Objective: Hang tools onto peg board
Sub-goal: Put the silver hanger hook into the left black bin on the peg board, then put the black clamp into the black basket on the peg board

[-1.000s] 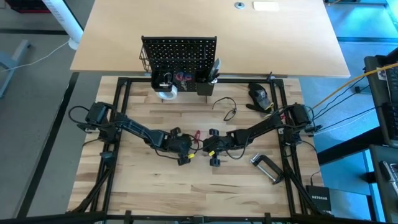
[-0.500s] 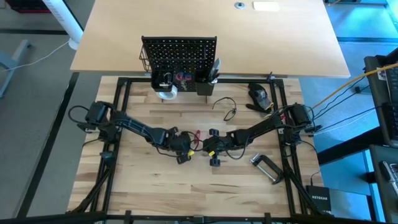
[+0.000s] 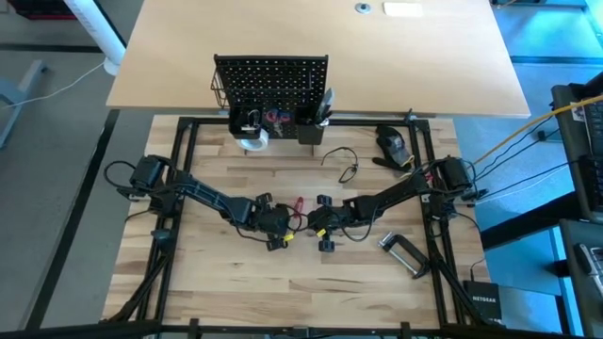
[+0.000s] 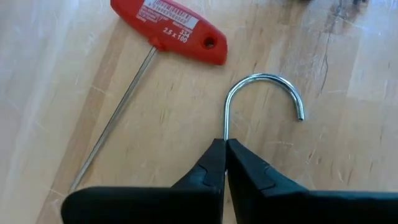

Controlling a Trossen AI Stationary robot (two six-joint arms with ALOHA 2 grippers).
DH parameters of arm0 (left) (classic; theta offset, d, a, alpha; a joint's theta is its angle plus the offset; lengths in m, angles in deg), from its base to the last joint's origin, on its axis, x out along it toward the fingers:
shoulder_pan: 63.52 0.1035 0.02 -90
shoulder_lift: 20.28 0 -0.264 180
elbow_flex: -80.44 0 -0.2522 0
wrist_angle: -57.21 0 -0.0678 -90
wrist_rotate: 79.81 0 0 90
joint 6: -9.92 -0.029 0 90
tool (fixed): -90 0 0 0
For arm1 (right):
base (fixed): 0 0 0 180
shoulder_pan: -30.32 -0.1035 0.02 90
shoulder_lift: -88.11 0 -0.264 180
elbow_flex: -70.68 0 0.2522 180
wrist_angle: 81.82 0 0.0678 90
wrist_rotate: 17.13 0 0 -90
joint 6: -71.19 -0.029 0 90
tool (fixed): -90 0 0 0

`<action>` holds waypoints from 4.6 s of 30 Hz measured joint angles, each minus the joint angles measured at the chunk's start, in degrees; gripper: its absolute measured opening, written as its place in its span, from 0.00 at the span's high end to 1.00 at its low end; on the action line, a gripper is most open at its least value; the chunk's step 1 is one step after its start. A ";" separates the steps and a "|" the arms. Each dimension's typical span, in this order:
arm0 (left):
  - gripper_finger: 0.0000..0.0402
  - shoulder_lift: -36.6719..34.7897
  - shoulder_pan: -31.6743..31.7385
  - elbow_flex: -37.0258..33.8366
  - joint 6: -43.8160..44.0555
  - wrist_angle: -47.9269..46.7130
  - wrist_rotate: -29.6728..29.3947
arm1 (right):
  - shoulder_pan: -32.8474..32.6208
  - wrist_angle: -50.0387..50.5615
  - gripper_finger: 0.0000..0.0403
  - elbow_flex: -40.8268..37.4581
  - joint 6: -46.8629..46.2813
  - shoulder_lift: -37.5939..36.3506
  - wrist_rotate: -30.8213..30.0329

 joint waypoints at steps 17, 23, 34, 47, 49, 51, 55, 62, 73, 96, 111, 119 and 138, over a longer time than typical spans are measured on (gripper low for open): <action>1.00 -18.82 -6.73 0.94 -0.21 -6.97 -10.16 | 0.00 12.93 0.99 -0.20 1.16 -6.68 -8.41; 1.00 -29.07 -6.47 0.94 -3.72 -7.44 -16.49 | 0.00 10.72 0.99 -0.13 1.03 -6.70 -8.43; 1.00 -45.12 0.00 1.03 -8.49 -12.76 -26.71 | 0.00 9.27 0.99 -0.33 1.03 -6.68 -8.41; 1.00 -48.12 16.82 1.03 -11.18 -18.48 -30.11 | 0.00 9.27 0.99 -0.35 1.03 -6.68 -8.40; 1.00 -48.08 19.05 1.03 -12.50 -17.31 -29.76 | 0.00 9.25 0.99 -0.35 1.03 -6.68 -8.40; 1.00 -47.73 20.86 1.02 -14.05 -15.25 -28.90 | 0.00 9.25 0.99 -0.35 1.03 -6.68 -8.40; 1.00 -46.84 24.00 1.00 -17.09 -13.77 -27.71 | 0.00 9.26 0.99 -0.35 1.03 -6.68 -8.40; 1.00 -45.35 28.03 -1.36 -21.26 -7.95 -26.53 | 0.00 9.42 0.99 -0.35 1.03 -6.68 -8.39; 0.93 -45.00 28.84 -1.42 -21.03 -5.72 -23.50 | 0.00 9.46 0.99 -0.35 1.06 -6.68 -8.38; 0.68 -51.66 14.88 2.79 -13.50 -22.22 -19.53 | 0.00 10.27 0.99 -0.35 1.06 -6.68 -8.38; 0.68 -49.56 -9.03 -6.66 3.65 -21.07 -12.40 | -0.07 10.25 0.99 -0.35 1.12 -6.68 -8.36; 0.68 -41.03 -14.18 -19.35 7.59 2.97 -12.65 | -0.04 10.18 0.99 -0.35 1.47 -6.68 -8.38; 0.68 -22.18 -13.60 -22.80 7.25 16.05 -12.15 | -11.23 45.76 0.99 8.03 -16.94 -20.15 -0.13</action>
